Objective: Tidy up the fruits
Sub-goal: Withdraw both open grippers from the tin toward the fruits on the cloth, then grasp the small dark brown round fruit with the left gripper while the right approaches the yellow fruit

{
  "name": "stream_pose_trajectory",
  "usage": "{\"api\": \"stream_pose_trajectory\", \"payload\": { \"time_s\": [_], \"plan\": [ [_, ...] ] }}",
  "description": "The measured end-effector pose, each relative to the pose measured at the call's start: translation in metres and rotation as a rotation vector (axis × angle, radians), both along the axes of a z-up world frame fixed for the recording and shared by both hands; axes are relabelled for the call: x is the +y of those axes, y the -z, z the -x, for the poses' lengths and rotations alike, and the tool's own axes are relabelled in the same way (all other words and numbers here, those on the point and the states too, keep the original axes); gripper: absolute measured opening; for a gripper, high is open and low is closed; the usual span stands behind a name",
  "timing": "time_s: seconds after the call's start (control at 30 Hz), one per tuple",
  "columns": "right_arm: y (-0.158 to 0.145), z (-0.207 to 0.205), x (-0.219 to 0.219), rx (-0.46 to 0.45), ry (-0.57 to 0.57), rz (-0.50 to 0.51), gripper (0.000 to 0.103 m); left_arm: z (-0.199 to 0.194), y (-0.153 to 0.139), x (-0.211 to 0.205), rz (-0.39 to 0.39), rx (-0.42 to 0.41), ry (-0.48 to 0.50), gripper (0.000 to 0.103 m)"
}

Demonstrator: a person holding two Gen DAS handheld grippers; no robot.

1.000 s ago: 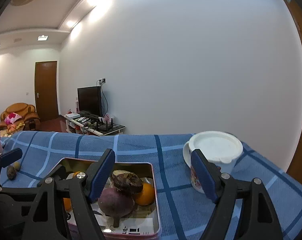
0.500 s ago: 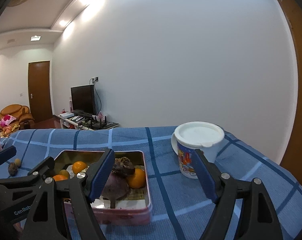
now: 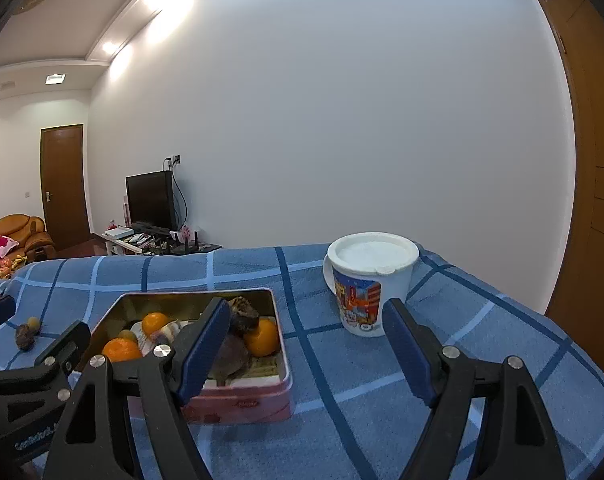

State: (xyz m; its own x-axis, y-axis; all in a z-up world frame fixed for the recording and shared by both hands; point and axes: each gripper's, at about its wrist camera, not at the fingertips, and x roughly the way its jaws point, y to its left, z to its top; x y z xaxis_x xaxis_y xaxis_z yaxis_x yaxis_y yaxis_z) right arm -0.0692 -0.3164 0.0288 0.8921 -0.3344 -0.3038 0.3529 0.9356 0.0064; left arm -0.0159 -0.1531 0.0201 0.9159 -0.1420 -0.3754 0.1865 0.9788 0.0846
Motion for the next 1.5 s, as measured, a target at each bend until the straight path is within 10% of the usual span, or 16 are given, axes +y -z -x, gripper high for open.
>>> {"api": "stream_pose_trajectory", "payload": {
  "time_s": [0.83, 1.5],
  "plan": [
    [0.006, -0.022, 0.087, 0.072, -0.123, -0.039, 0.08, -0.018, 0.006, 0.098, -0.067, 0.048, -0.141, 0.103],
    [0.011, -0.076, 0.192, 0.11, -0.255, -0.078, 0.08, -0.066, 0.02, 0.214, 0.033, 0.196, -0.264, 0.103]
  ]
}}
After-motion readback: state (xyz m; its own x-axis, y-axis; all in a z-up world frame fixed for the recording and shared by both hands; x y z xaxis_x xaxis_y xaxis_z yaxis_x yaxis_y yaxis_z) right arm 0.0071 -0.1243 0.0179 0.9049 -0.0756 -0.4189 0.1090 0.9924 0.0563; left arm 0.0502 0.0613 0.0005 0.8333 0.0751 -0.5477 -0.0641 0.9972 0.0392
